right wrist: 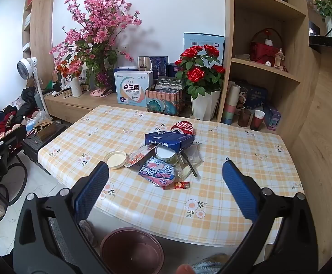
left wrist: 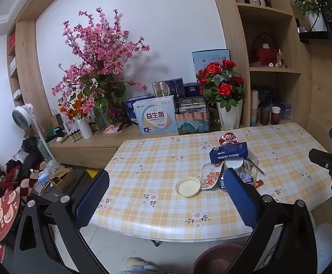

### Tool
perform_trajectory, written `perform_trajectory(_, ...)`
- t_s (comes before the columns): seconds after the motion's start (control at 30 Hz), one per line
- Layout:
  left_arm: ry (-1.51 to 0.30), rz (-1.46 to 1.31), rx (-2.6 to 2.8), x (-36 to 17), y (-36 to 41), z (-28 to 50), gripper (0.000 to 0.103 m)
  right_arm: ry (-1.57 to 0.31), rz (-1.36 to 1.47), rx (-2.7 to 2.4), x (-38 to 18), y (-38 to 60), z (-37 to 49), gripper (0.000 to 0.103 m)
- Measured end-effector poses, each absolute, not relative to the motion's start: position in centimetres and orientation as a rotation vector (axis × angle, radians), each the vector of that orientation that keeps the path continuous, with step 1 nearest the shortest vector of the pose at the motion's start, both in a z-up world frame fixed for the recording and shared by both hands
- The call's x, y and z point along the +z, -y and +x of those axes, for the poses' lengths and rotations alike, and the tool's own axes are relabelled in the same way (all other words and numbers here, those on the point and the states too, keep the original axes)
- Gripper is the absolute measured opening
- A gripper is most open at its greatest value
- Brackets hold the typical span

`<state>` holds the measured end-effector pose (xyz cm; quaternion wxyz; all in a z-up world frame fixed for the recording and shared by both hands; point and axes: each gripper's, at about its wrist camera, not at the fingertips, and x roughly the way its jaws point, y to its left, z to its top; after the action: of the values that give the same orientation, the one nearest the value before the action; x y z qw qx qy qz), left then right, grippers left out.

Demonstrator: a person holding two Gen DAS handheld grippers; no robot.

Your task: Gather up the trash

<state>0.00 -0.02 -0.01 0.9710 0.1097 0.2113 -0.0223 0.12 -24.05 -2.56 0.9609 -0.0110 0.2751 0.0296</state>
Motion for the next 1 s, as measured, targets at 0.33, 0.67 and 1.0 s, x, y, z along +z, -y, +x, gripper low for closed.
perform_trajectory(0.33,-0.429,0.223,-0.039,-0.01,0.02,0.02,0.098,-0.558,-0.025,0.053,-2.51,23.96,0.1,0.097)
perform_trajectory(0.67,-0.428,0.23,-0.013,-0.62,-0.2,0.26,0.098,-0.561,-0.025,0.054,-2.73,24.4,0.08,0.097)
perform_trajectory(1.0,-0.428,0.233,-0.006,-0.62,-0.29,0.4,0.098,-0.561,-0.024,0.053,-2.67,24.38,0.06,0.097)
